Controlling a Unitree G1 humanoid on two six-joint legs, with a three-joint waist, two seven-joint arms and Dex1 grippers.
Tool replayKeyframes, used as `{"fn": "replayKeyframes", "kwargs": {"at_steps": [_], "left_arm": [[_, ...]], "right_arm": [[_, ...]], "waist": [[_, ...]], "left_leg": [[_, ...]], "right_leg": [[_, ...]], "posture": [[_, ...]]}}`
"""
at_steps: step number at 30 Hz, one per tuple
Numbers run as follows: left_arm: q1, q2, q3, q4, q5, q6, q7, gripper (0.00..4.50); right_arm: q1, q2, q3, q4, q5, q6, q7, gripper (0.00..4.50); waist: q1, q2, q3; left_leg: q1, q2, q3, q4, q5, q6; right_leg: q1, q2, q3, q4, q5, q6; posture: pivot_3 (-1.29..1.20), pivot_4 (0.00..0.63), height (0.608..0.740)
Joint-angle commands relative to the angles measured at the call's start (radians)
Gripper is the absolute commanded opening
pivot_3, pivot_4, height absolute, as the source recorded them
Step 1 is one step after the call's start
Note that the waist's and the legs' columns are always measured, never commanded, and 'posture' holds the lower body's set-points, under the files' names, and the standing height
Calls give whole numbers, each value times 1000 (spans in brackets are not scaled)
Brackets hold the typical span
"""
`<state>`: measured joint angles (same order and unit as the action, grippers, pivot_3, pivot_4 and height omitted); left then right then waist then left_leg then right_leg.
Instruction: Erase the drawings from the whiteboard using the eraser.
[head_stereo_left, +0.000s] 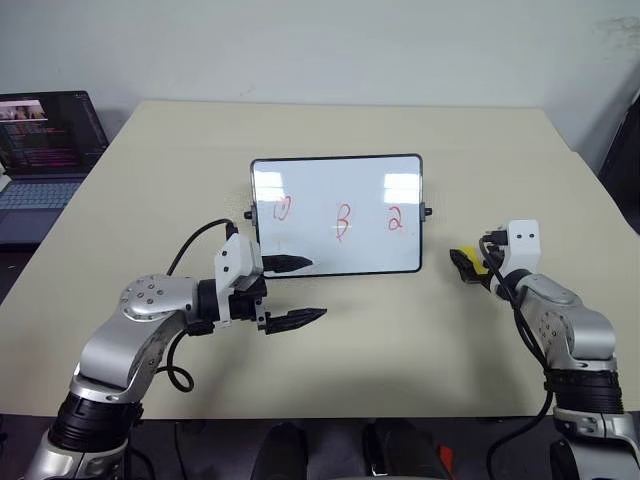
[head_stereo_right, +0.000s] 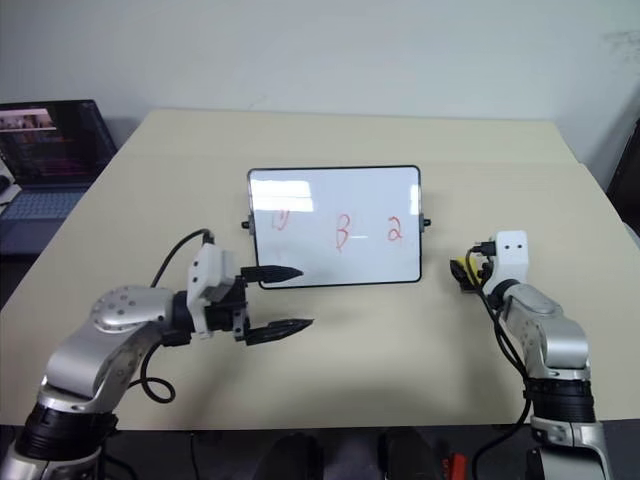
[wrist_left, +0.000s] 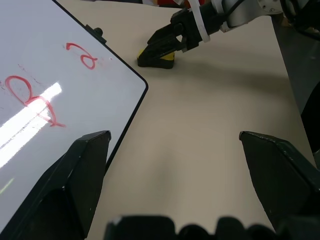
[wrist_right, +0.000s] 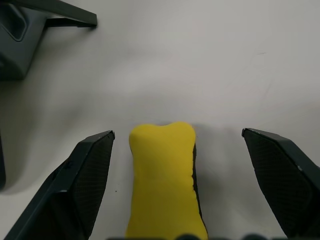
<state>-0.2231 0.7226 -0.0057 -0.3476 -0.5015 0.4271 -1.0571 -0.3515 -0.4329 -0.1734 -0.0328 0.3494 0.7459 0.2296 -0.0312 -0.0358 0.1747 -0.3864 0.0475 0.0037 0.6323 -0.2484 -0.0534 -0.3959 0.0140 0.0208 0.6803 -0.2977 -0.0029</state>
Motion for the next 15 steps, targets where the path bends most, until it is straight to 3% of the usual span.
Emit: {"fn": "replayKeyframes", "kwargs": {"at_steps": [1,9,12,15], "left_arm": [[4,8,11,-37,0,-20,1,4500],[20,4,11,-45,1,-20,7,4500],[21,2,11,-49,-1,-17,12,4500],[25,-1,11,-55,-7,-10,18,4500]], "right_arm": [[-24,-12,-16,-2,-11,-22,15,4100],[-31,-10,-5,13,-33,-20,30,1430],[-30,-7,-3,6,-39,-16,36,1101],[-25,-5,-6,-6,-41,-13,38,1090]], "waist": [[0,0,0],[1,0,0],[1,0,0],[1,0,0]], "left_leg": [[0,0,0,0,0,0],[0,0,0,0,0,0],[0,0,0,0,0,0],[0,0,0,0,0,0]], "right_leg": [[0,0,0,0,0,0],[0,0,0,0,2,-3],[0,0,0,0,2,-3],[0,0,0,0,2,-3]], "posture": [[0,150,740],[0,150,740],[0,150,740],[0,150,740]]}}
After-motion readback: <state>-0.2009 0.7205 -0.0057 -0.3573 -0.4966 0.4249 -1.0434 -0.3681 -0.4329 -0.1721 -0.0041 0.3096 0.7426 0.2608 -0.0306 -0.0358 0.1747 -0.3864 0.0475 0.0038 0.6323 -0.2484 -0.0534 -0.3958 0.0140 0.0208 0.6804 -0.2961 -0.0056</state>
